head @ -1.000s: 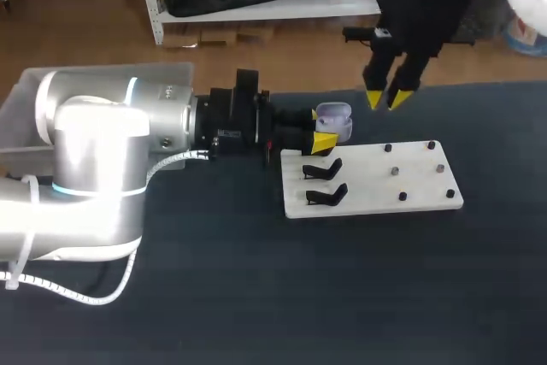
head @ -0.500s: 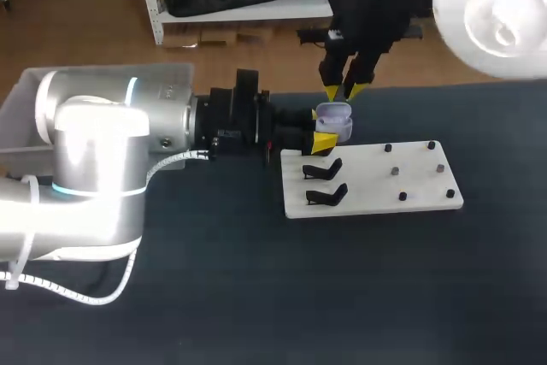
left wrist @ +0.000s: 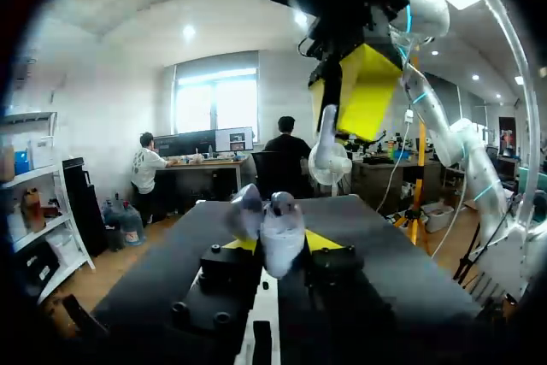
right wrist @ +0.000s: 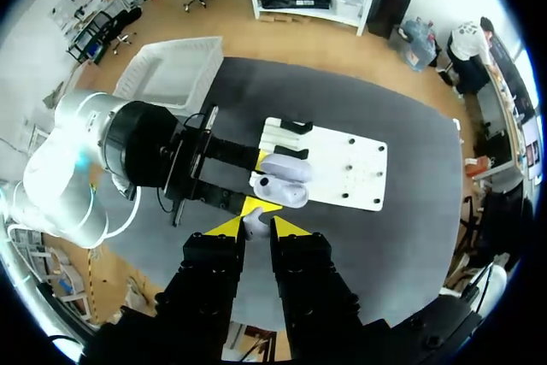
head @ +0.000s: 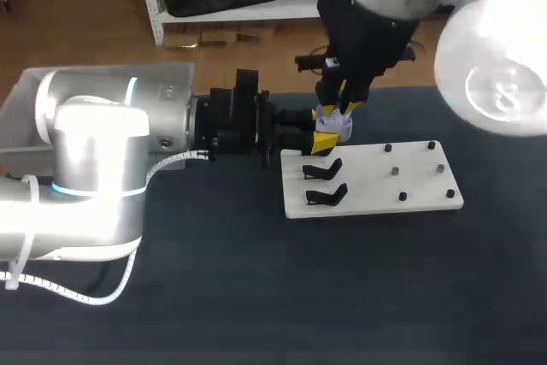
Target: Pick up each earbud case from the left stands, insert the matching earbuds, close the lid, and place the case in the box.
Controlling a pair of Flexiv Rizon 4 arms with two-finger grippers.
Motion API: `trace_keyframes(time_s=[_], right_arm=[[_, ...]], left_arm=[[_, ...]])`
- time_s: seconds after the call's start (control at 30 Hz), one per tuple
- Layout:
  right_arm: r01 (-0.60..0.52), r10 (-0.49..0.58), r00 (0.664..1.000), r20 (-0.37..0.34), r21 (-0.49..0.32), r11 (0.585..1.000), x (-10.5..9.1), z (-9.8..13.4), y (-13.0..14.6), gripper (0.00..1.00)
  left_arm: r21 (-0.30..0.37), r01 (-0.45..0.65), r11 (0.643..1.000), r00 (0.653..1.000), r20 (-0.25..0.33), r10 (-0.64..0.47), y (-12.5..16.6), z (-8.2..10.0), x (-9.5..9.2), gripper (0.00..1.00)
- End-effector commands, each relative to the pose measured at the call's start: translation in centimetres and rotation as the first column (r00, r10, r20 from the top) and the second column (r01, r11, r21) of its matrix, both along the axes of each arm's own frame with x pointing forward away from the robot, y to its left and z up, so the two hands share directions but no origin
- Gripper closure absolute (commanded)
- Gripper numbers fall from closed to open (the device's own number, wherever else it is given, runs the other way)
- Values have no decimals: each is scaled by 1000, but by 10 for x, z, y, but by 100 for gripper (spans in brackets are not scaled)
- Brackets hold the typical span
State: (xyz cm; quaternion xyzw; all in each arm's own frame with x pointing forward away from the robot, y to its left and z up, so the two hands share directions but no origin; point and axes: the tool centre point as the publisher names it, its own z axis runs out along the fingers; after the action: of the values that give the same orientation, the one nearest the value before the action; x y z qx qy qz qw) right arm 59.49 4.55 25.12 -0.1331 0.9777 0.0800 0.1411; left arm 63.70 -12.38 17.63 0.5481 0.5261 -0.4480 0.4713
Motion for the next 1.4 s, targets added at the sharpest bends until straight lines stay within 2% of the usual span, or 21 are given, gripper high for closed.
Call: trace_keyframes(time_s=[0.03,0.7,1.4], right_arm=[[-6,6,1000,7,-11,1000,2,-9,4,100],[-9,10,1000,9,-40,999,21,-23,6,100],[-13,13,1000,-8,-48,999,25,-28,9,100]], left_arm=[[-9,-5,1000,1000,6,5,0,-2,-1,100],[-9,-5,1000,1000,6,5,0,-2,-1,100],[-9,-5,1000,1000,6,5,0,-2,-1,100]])
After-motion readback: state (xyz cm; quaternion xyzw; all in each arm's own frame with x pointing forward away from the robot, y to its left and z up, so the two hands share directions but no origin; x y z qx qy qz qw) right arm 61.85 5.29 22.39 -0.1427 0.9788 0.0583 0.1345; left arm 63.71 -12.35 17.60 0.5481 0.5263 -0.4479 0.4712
